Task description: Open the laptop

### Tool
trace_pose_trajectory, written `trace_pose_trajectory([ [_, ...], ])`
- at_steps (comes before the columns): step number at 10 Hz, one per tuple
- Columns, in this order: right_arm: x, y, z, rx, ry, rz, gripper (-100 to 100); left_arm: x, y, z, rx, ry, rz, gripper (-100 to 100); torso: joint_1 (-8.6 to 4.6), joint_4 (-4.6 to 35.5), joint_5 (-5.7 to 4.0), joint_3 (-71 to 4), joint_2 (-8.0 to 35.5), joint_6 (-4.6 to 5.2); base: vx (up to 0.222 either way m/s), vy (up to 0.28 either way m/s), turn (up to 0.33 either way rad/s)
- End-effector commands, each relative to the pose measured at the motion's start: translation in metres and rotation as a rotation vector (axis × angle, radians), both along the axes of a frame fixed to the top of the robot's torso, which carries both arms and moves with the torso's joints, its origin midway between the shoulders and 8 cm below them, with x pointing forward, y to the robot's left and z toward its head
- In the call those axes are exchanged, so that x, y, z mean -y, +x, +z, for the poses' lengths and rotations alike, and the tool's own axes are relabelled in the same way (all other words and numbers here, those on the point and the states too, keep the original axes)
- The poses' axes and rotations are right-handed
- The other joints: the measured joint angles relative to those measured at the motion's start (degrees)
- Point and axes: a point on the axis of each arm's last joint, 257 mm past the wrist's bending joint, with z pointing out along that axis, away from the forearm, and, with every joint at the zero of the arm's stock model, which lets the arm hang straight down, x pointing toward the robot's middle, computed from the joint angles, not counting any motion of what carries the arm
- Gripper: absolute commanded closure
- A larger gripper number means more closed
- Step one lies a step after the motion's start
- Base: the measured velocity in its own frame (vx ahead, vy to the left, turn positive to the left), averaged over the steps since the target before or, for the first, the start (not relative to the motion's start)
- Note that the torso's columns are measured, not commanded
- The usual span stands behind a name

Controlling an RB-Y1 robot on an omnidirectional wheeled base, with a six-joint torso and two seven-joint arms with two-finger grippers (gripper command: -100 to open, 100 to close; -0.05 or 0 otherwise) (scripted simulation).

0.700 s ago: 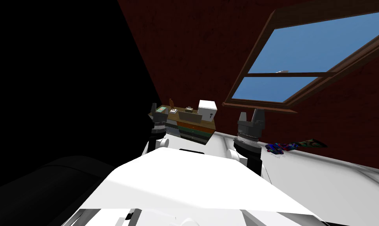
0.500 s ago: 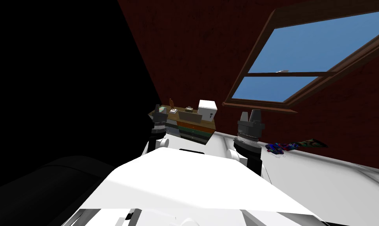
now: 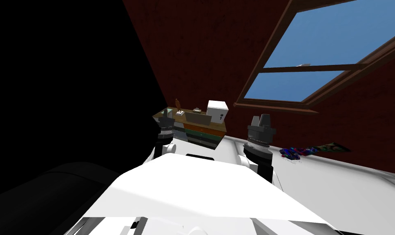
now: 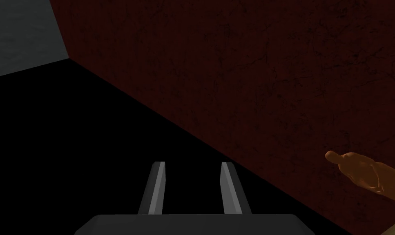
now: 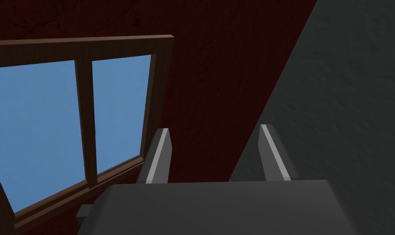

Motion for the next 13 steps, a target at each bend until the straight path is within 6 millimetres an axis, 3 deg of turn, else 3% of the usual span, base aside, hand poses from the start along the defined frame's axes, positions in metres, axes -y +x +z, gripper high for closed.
trace_pose_trajectory([
  [1, 0.000, 0.000, 0.000, 0.000, 0.000, 0.000, 0, 0.000, 0.000, 0.000, 0.000, 0.000, 0.000, 0, 0.00, 4.2, 0.00, -8.5, 4.2, 0.00, 0.000, 0.000, 0.000],
  [2, 0.000, 0.000, 0.000, 0.000, 0.000, 0.000, 0, 0.000, 0.000, 0.000, 0.000, 0.000, 0.000, 0, 0.00, 8.5, 0.00, -16.9, 8.5, 0.00, 0.000, 0.000, 0.000],
  [3, 0.000, 0.000, 0.000, 0.000, 0.000, 0.000, 0, 0.001, 0.003, -0.003, -0.017, 0.031, -0.017, -100, 0.00, 12.7, 0.00, -25.4, 12.7, 0.00, 0.008, -0.034, -0.006],
  [4, 0.000, 0.000, 0.000, 0.000, 0.000, 0.000, 0, 0.000, 0.005, -0.005, -0.031, 0.049, -0.027, -100, -0.09, 14.6, -0.02, -29.3, 14.6, 0.00, 0.019, -0.076, -0.007],
  [7, 0.000, 0.000, 0.000, -0.001, 0.000, 0.000, 0, -0.010, 0.015, -0.015, -0.085, 0.069, -0.042, -100, -0.10, 15.3, -0.03, -30.8, 15.3, 0.00, 0.039, -0.116, -0.010],
  [13, 0.000, 0.000, 0.000, -0.001, 0.001, 0.000, 0, -0.056, 0.037, -0.041, -0.208, -0.004, -0.018, -100, -0.08, 15.4, -0.02, -30.8, 15.4, -0.01, 0.049, -0.172, -0.013],
])
